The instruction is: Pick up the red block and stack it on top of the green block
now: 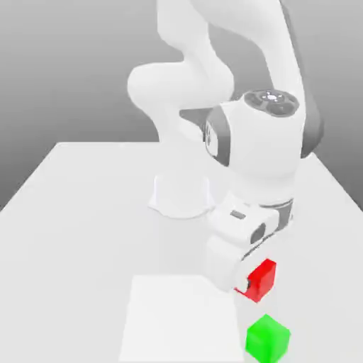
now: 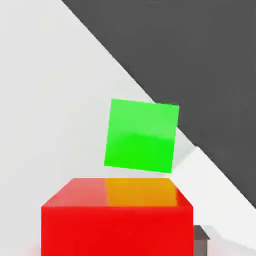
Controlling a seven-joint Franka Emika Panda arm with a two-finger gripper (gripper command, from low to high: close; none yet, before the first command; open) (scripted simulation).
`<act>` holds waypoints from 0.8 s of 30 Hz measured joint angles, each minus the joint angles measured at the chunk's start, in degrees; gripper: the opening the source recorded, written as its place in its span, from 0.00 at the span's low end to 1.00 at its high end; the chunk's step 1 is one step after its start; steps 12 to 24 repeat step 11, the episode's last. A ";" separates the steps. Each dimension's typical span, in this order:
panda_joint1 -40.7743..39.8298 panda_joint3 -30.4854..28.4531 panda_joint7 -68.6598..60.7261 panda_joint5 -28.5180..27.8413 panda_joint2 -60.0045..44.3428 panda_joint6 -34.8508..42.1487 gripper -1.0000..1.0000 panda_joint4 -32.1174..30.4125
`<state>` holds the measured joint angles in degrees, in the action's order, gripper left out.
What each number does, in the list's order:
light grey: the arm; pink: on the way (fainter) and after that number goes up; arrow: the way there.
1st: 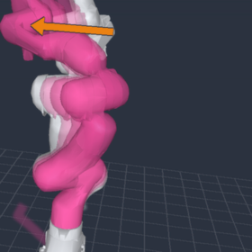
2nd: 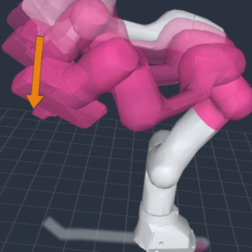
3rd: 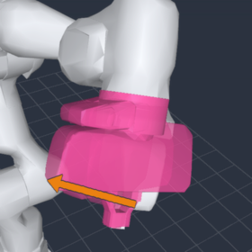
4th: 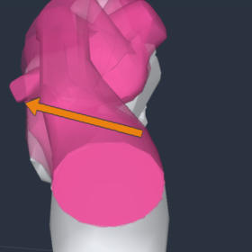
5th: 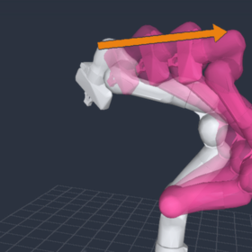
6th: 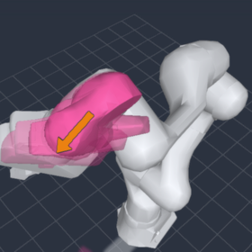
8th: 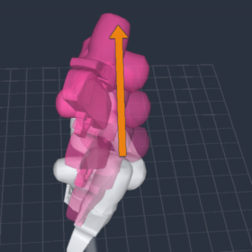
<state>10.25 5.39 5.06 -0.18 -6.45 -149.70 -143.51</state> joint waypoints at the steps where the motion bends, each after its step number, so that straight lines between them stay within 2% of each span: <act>1: 0.04 0.27 -2.02 -0.40 -0.58 0.63 0.00 1.24; 3: -0.12 0.99 -5.27 -1.37 -2.15 1.16 0.00 3.41; 7: 0.45 0.34 -5.24 -3.39 -9.42 -4.99 0.00 4.51; 8: 0.47 0.23 -4.98 -3.82 -10.77 -6.22 1.00 4.60; 24: 0.47 0.23 -4.98 -3.82 -10.77 -6.22 1.00 4.60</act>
